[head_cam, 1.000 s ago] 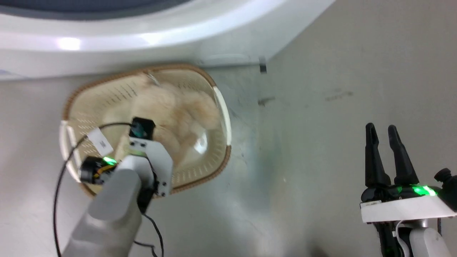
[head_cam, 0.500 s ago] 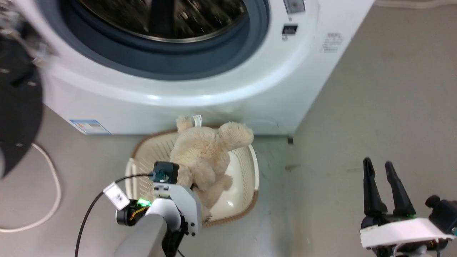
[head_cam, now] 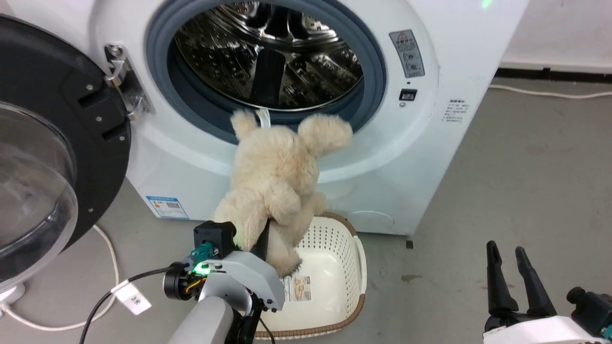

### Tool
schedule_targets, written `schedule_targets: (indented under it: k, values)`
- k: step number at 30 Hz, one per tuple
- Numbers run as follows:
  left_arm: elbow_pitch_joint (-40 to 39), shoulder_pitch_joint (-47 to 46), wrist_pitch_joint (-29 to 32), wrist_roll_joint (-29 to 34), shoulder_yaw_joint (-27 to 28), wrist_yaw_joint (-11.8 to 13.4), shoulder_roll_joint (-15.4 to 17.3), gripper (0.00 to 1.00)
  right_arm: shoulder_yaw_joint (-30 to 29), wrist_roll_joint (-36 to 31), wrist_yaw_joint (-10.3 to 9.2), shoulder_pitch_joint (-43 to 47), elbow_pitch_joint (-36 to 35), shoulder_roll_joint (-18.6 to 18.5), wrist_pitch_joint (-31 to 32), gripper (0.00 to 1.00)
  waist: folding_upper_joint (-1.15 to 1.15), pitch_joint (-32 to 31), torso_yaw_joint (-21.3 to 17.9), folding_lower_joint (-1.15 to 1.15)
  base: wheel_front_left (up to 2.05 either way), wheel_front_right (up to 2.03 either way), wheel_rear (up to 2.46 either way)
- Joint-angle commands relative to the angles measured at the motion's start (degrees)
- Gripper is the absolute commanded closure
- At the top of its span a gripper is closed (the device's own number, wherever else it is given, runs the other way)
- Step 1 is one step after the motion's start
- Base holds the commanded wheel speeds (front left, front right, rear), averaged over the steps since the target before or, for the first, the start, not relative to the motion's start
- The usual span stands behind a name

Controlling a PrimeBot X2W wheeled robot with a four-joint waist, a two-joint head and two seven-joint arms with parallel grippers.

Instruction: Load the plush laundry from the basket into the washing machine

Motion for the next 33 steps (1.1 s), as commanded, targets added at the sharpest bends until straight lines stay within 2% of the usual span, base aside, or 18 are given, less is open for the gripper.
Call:
schedule_targets:
  k: [1, 9, 18, 33]
  values:
    - [-1.14, 0.84, -1.02, 0.50, 0.02, 0.43, 0.33, 1.00, 0.15, -0.46, -0.03, 0.84, 0.28, -0.01, -0.24, 0.00, 0.00, -0.64, -0.09, 0.01, 0.00, 0.00, 0.00]
    - [-4.54, 0.94, -5.12, 1.05, 1.99, 1.33, 2.42, 1.00, 0.98, -0.40, -0.03, 0.61, 0.22, -0.01, -0.24, 0.00, 0.00, -0.51, -1.46, 0.01, 0.00, 0.00, 0.00]
    - [-2.54, -7.09, -6.91, 1.17, 4.65, 1.34, 2.87, 1.00, 1.11, -0.91, -0.03, -0.97, -0.57, -0.01, -0.24, 0.00, 0.00, 3.92, -3.18, 0.01, 0.00, 0.00, 0.00]
    - [9.72, -28.89, -7.84, 1.51, 8.42, -1.02, 4.62, 1.00, 1.83, -1.66, -0.03, -5.77, -2.99, -0.01, -0.24, 0.00, 0.00, 16.16, -7.08, 0.01, 0.00, 0.00, 0.00]
